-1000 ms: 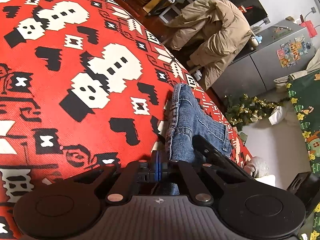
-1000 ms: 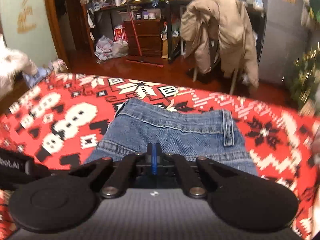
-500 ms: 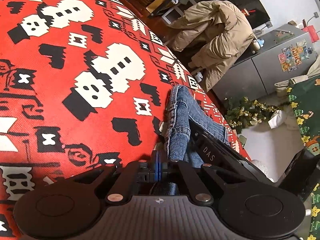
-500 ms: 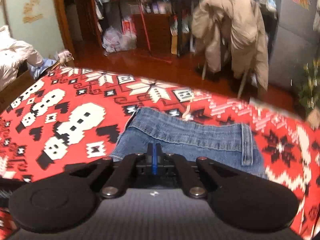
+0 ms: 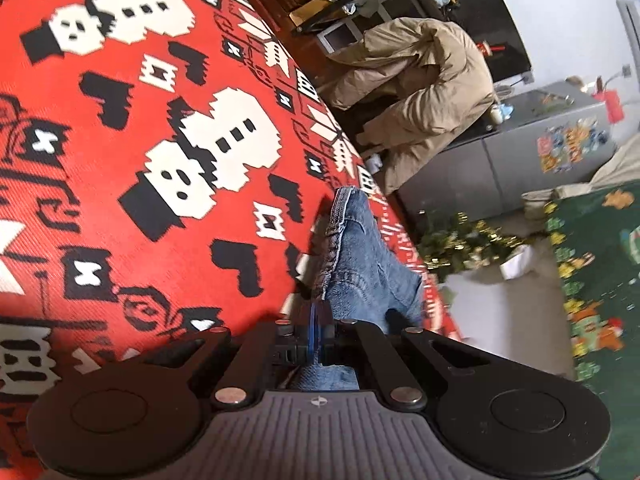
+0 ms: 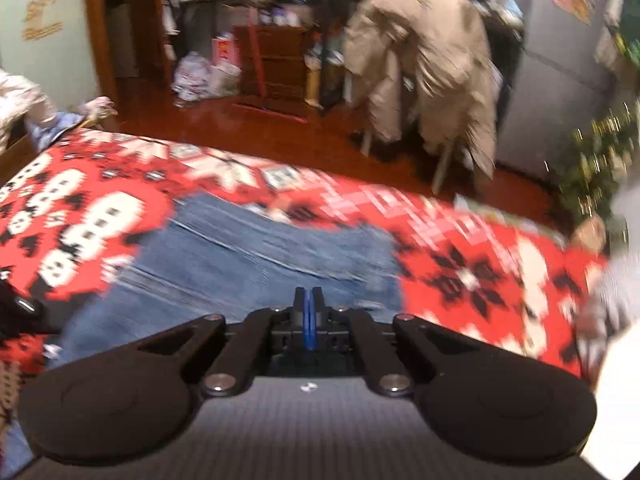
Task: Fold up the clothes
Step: 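Grasp the folded shorts' leg hem with the left gripper and lift it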
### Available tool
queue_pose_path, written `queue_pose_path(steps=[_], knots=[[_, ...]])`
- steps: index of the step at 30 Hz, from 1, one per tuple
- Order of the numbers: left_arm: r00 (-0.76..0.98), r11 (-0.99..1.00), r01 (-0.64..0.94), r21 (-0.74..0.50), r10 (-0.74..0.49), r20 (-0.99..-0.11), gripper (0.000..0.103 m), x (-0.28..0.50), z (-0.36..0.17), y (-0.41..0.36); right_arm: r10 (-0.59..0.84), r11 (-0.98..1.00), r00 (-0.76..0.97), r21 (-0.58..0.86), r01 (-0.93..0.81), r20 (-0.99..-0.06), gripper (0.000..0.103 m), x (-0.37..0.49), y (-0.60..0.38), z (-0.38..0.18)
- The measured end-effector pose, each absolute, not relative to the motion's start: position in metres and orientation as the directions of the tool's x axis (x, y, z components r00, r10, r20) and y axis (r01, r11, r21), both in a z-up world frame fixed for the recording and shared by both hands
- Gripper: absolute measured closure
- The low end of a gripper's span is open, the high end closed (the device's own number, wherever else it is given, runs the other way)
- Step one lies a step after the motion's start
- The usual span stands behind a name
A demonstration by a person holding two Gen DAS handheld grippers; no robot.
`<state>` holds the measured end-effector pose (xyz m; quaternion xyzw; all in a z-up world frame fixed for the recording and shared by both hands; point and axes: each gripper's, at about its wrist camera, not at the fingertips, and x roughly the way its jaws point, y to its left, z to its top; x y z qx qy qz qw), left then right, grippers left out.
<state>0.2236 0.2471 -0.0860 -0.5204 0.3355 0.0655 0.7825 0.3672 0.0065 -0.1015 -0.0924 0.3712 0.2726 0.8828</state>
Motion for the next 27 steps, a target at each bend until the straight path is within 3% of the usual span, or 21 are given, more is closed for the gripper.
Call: queue_pose_path(steps=[12, 19, 22, 27], knots=[[0.755, 0.482, -0.46, -0.746, -0.23, -0.614, 0.103, 0.227, -0.083, 0.246, 0.382, 0.877, 0.594, 0.074, -0.475, -0.708, 0.103, 0.367, -0.015, -0.091], [0.752, 0.467, -0.452, -0.76, -0.258, -0.606, 0.102, 0.226, -0.083, 0.247, 0.503, 0.747, 0.513, 0.051, -0.662, -0.695, 0.099, 0.286, 0.033, -0.086], [0.747, 0.478, -0.453, -0.753, -0.259, -0.613, 0.102, 0.226, -0.082, 0.245, 0.524, 0.74, 0.534, 0.044, -0.671, -0.663, 0.098, 0.274, 0.047, -0.09], [0.74, 0.472, -0.455, -0.755, -0.271, -0.615, 0.102, 0.228, -0.086, 0.244, 0.488, 0.769, 0.531, 0.054, -0.637, -0.692, 0.103, 0.292, 0.059, -0.105]])
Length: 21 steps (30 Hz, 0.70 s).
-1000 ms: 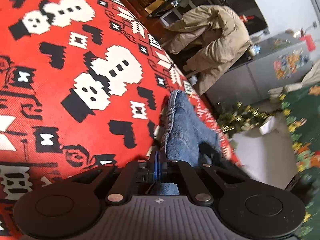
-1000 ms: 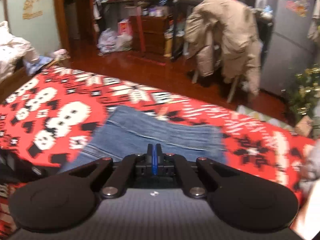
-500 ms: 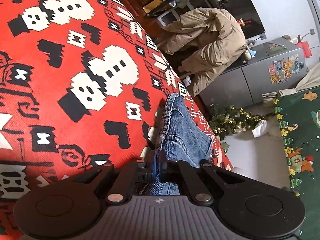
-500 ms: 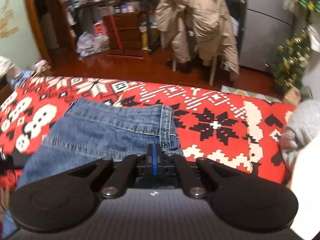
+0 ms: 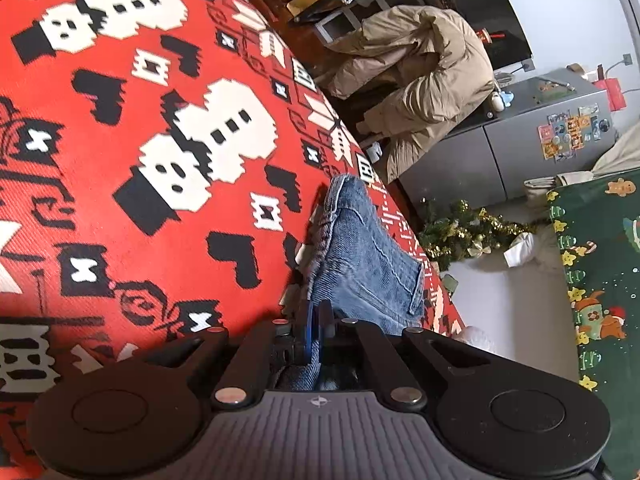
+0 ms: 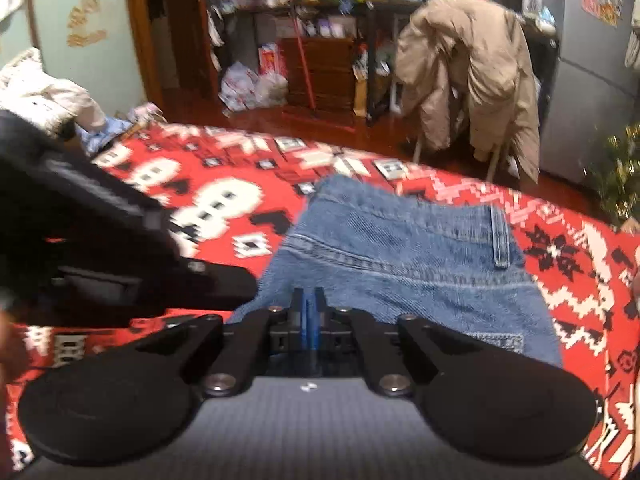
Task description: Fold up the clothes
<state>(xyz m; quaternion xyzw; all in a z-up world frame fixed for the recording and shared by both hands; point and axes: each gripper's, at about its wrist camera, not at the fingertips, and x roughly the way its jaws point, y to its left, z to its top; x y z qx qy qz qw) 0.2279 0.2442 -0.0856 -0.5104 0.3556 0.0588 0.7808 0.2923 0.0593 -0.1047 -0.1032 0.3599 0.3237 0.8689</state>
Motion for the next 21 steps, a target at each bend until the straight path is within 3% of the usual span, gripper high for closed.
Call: queue_pose_path(steps=[21], knots=[[0.718, 0.493, -0.463, -0.737, -0.279, -0.638, 0.1, 0.229, -0.084, 0.244, 0.54, 0.786, 0.432, 0.25, -0.565, -0.722, 0.098, 0.23, 0.021, -0.094]])
